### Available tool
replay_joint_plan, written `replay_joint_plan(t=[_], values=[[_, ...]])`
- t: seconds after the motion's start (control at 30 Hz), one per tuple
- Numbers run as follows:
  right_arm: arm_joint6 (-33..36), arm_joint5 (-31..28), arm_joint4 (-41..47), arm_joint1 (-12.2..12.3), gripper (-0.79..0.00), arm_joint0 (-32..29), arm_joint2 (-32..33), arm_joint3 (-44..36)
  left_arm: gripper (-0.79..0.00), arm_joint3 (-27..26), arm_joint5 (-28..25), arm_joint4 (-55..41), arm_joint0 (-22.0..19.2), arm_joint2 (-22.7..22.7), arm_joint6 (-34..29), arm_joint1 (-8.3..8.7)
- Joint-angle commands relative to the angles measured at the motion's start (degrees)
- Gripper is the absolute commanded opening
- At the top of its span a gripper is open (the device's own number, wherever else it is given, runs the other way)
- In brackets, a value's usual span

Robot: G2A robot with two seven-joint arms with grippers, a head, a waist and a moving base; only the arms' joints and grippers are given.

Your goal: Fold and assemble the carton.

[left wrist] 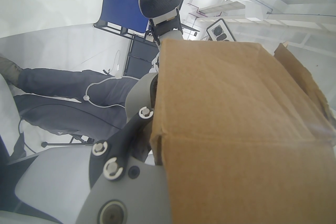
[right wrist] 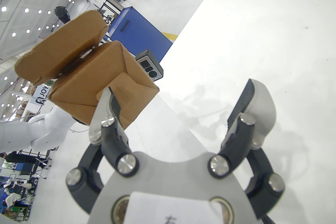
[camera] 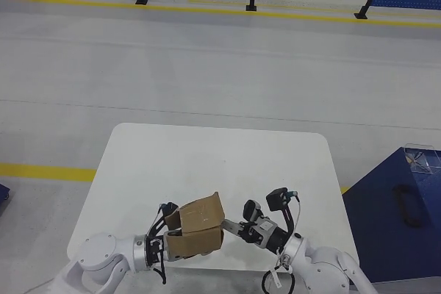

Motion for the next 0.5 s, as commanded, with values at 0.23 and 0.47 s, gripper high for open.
replay_joint_plan(t=[0.23, 0.47], values=[[2.29, 2.62, -2.33, -0.03, 0.0, 1.1, -1.4, -0.41, -0.785, 0.3, 0.14, 0.43, -0.48, 0.25, -0.42, -0.01], [1.15, 3.23, -1.88, -0.16, 0.0, 1.6, -1.63, -0.23, -0.785, 0.67, 0.22, 0.45, -0.7, 0.4, -0.53, -0.04]])
